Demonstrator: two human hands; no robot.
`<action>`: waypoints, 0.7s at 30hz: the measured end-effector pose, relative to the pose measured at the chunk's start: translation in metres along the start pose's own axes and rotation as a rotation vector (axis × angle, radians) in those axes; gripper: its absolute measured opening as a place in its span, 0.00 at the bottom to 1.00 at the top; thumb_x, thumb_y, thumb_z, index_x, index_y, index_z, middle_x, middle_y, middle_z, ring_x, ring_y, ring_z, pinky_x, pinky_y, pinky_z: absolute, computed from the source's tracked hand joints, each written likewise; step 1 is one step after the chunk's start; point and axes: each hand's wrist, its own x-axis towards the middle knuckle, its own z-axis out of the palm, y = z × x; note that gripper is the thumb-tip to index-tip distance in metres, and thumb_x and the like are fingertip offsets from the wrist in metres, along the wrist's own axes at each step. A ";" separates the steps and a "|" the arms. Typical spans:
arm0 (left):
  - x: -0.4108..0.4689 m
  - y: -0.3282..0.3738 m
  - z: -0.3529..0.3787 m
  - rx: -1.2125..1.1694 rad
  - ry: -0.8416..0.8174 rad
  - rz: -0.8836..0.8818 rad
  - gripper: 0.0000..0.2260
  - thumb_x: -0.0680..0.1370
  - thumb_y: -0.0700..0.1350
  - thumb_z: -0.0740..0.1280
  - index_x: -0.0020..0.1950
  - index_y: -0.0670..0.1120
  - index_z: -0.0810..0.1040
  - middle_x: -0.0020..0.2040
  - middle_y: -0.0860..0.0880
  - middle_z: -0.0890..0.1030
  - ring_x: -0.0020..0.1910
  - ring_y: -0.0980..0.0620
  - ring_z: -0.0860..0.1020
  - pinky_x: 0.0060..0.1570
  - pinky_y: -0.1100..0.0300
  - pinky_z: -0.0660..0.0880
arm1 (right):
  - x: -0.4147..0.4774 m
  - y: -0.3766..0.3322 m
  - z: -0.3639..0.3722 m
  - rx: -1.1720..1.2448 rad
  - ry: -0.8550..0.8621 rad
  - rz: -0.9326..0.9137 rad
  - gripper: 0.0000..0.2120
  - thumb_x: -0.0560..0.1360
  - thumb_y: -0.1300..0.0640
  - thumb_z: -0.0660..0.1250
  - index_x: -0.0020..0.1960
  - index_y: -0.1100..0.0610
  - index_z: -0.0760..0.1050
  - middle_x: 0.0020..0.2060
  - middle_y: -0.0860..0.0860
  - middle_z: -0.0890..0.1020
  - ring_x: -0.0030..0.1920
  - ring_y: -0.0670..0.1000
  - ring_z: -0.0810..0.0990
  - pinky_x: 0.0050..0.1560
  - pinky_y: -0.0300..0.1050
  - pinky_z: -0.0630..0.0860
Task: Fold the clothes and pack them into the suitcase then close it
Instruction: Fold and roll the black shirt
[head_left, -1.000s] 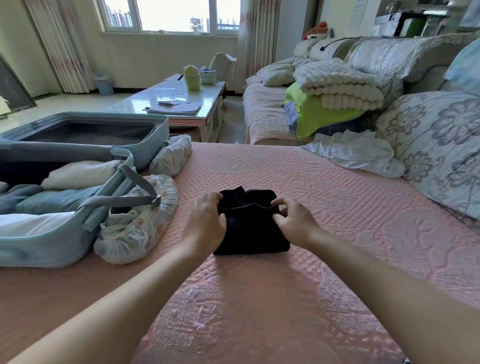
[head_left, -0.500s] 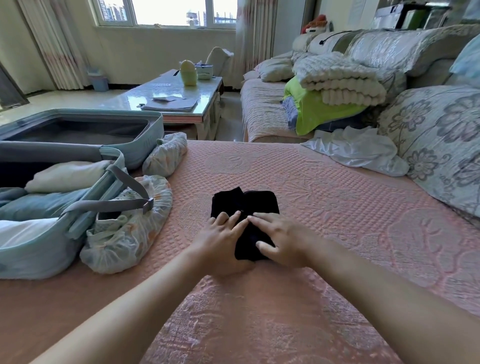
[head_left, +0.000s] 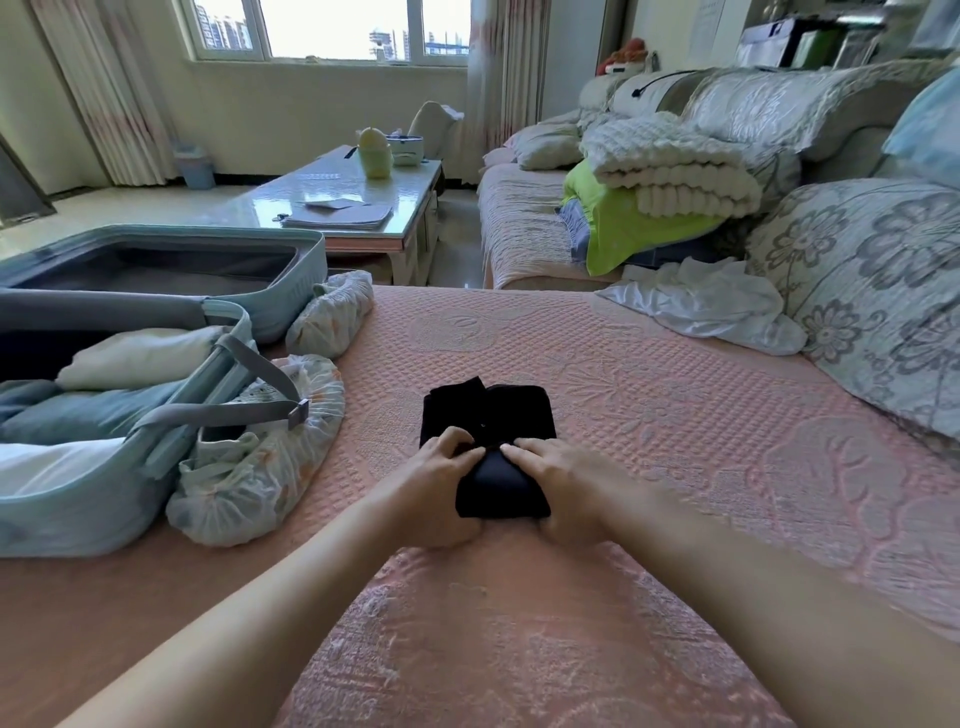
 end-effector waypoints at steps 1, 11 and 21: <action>0.001 0.003 -0.006 0.021 -0.016 -0.012 0.34 0.65 0.58 0.66 0.70 0.49 0.73 0.64 0.50 0.71 0.60 0.48 0.75 0.61 0.56 0.73 | -0.001 0.000 -0.002 0.038 0.007 0.014 0.41 0.71 0.49 0.68 0.81 0.50 0.56 0.77 0.51 0.64 0.74 0.53 0.65 0.73 0.46 0.65; -0.012 0.003 -0.060 -0.457 0.115 -0.377 0.06 0.71 0.47 0.69 0.39 0.45 0.79 0.30 0.54 0.76 0.31 0.55 0.74 0.32 0.60 0.70 | -0.017 0.005 -0.040 0.836 0.144 0.237 0.11 0.67 0.54 0.68 0.49 0.53 0.80 0.41 0.52 0.83 0.42 0.56 0.84 0.33 0.54 0.83; 0.032 0.022 -0.019 0.155 0.442 -0.213 0.15 0.78 0.41 0.64 0.65 0.44 0.75 0.65 0.44 0.73 0.65 0.42 0.71 0.64 0.49 0.68 | 0.025 -0.004 -0.023 0.277 0.226 0.587 0.18 0.81 0.50 0.55 0.68 0.57 0.64 0.63 0.59 0.74 0.63 0.61 0.75 0.57 0.53 0.71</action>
